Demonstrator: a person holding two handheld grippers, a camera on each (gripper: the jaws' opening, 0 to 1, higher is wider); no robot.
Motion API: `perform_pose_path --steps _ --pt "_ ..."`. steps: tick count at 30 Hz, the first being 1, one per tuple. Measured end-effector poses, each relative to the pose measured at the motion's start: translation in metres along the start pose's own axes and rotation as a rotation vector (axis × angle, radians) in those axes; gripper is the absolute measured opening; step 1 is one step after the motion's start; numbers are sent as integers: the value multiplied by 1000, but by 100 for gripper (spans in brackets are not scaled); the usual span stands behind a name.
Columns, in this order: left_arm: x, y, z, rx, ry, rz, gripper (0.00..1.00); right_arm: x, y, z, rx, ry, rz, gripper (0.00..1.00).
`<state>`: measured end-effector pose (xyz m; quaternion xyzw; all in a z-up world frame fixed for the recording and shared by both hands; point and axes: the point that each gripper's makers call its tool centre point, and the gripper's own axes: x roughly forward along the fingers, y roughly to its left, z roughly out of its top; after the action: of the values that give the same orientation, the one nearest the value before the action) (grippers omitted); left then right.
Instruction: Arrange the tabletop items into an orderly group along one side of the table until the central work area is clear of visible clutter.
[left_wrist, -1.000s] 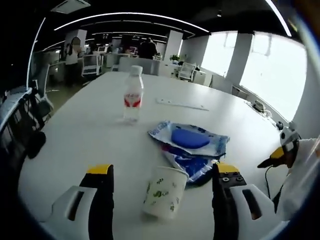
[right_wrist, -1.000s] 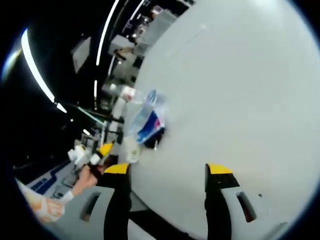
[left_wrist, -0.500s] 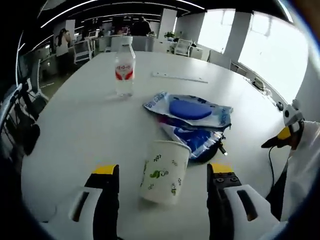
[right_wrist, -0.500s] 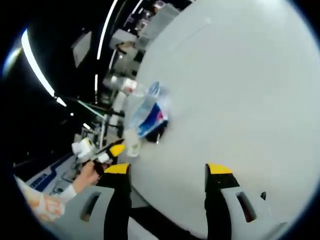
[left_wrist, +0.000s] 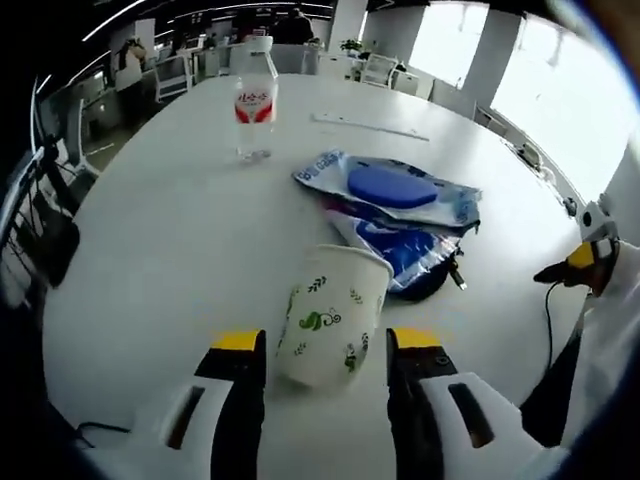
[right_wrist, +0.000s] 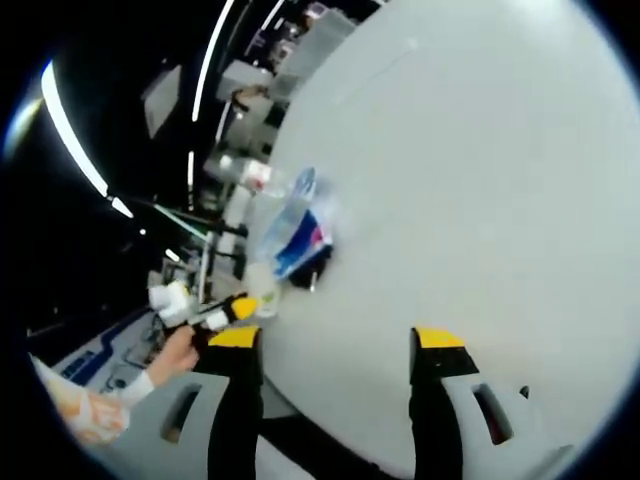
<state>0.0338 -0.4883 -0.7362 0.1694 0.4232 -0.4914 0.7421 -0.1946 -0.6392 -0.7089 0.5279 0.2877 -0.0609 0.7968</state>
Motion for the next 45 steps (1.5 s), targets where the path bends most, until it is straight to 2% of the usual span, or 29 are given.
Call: perform_pose_path --steps 3,7,12,16,19,21,27,33,35,38,40,42,45 --pt "-1 0 -1 -17 -4 13 37 -3 -2 2 6 -9 -3 58" --pt "-6 -2 1 -73 -41 5 35 -5 -4 3 16 -21 -5 58" --pt "-22 -4 11 -257 -182 -37 35 -5 -2 3 17 -24 2 58" --pt "-41 -5 18 -317 -293 -59 35 -3 3 3 12 -18 14 58" --pt "-58 -16 32 -310 -391 -108 35 0 14 3 -3 -12 41 60" --pt "-65 -27 39 -304 -424 -144 35 3 25 3 -35 -1 65 62" --pt "-71 -59 58 -232 -479 -223 35 14 66 -4 -177 48 147 66" --pt "-74 -99 87 -155 -546 -350 35 20 90 -6 -226 69 200 69" --pt "-76 -111 96 -139 -565 -386 35 21 96 1 -216 54 215 69" --pt "-79 -131 107 -117 -582 -439 35 20 115 24 -157 -30 272 69" --pt "-74 -142 107 -85 -555 -450 35 20 130 36 -160 -73 318 69" --pt "-73 -152 109 -69 -560 -475 35 21 134 37 -163 -68 311 69" --pt "-73 -171 112 -86 -564 -535 35 24 137 36 -179 -62 311 69"
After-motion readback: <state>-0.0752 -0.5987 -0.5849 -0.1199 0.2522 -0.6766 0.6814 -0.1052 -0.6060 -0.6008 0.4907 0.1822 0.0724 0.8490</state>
